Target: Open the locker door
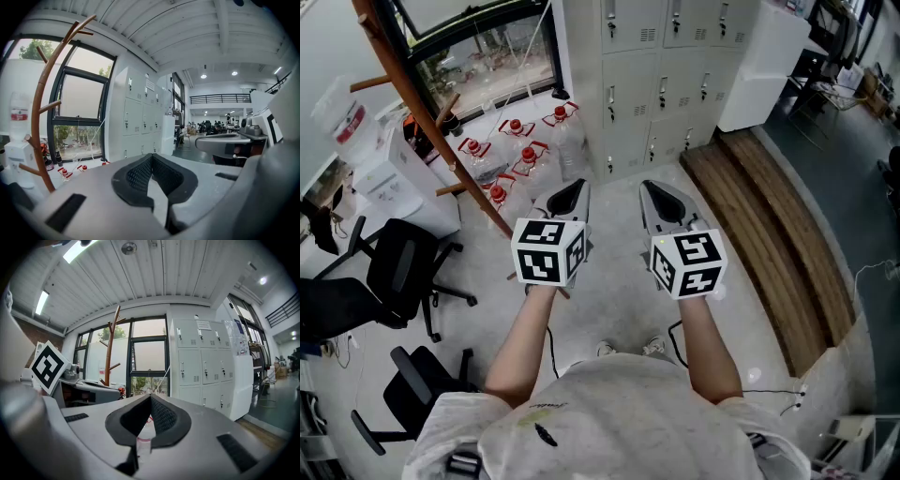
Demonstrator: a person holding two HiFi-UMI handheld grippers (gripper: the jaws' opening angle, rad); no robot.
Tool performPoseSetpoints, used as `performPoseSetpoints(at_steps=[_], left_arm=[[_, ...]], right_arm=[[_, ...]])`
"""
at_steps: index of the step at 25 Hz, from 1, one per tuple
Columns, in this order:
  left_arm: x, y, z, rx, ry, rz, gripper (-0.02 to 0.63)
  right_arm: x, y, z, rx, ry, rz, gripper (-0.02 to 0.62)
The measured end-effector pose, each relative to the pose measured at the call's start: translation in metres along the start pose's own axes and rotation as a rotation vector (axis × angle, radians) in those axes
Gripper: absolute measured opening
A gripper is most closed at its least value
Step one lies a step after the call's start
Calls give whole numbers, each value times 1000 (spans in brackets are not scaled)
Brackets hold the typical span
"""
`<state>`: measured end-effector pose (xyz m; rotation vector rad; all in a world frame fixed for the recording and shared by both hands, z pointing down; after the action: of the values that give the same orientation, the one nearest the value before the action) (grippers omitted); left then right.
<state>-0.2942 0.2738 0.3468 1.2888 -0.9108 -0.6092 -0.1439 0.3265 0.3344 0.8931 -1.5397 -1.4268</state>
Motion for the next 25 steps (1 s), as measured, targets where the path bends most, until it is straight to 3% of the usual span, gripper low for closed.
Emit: performPoseSetpoints(at_steps=[14,25], left_arm=[[18,3,9,-16,14,11,8],[72,-4,4,0,-5,29,8]], right_arm=[[17,10,-9,37,16,24,-1],[48,14,-56,54,-25,17,-2]])
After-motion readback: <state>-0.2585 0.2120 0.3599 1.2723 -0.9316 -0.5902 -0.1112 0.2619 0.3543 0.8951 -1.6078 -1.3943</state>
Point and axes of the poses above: the fingertips, and each gripper's own axes: x forward along the fingers, z to its left, y out of its underside, the point moved 6 cm from there along -x, backward along the fingers, and after that the axes turned 8 degrees about -y, right-handed, at the moved point
